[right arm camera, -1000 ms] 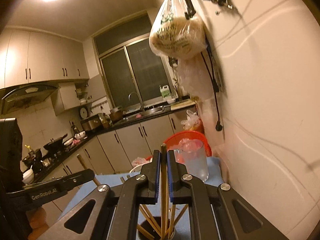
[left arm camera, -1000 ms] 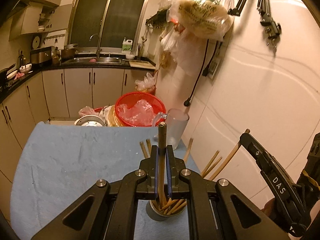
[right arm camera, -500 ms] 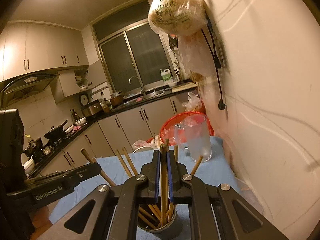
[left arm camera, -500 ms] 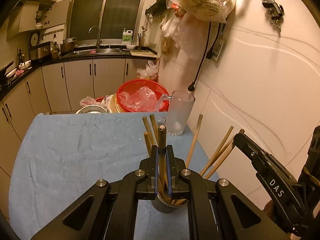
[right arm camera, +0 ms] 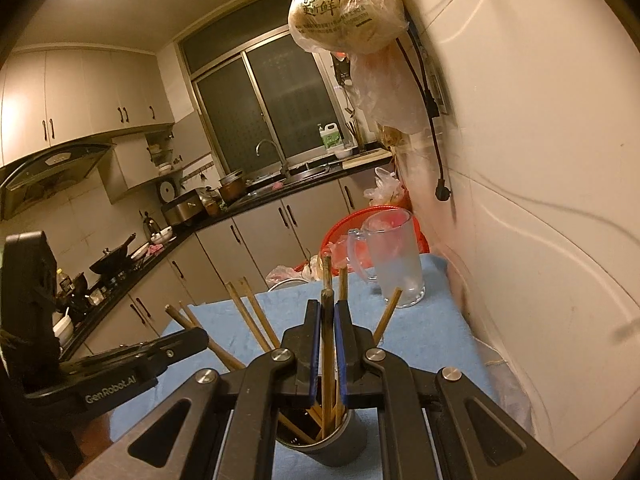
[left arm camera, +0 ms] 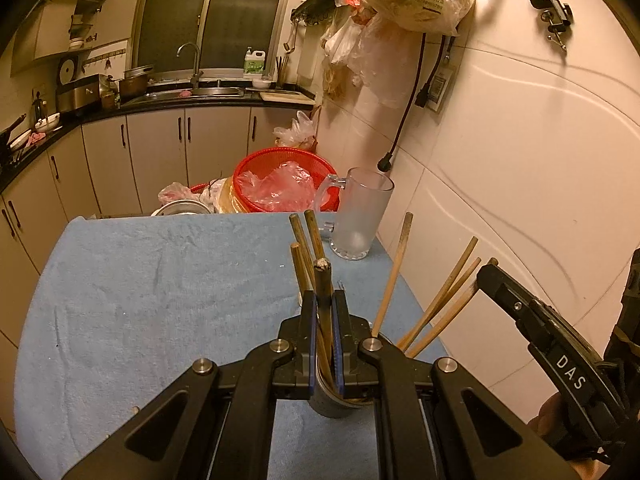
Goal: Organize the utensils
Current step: 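Lower the left chopstick into the cup while the right tool inserts and releases its own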
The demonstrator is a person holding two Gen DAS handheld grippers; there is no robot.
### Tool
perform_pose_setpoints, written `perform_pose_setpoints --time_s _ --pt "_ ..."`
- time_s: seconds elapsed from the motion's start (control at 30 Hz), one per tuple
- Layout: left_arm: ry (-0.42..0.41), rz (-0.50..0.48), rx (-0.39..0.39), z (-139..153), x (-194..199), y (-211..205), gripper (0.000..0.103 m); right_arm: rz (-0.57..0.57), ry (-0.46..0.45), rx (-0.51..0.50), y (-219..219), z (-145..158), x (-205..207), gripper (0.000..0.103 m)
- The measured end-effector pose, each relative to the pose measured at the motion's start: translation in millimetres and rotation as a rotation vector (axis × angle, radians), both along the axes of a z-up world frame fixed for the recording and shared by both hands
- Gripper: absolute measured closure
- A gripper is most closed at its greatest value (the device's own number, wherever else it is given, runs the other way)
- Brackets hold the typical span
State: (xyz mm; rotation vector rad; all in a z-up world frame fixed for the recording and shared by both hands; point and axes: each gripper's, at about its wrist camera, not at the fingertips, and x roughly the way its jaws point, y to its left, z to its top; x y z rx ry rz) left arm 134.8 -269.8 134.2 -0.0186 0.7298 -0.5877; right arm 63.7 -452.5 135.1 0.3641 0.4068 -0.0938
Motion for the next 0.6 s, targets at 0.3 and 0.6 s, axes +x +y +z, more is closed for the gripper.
perform_pose_setpoints --time_s 0.3,0.6 --pt "-0.005 0.002 -0.008 8 -3 5 0.096 -0.007 -0.008 0.008 1 8 -14 0.095" --pt "-0.018 -0.003 -0.020 19 -16 13 0.095 -0.009 -0.022 0.006 5 19 -34 0.091"
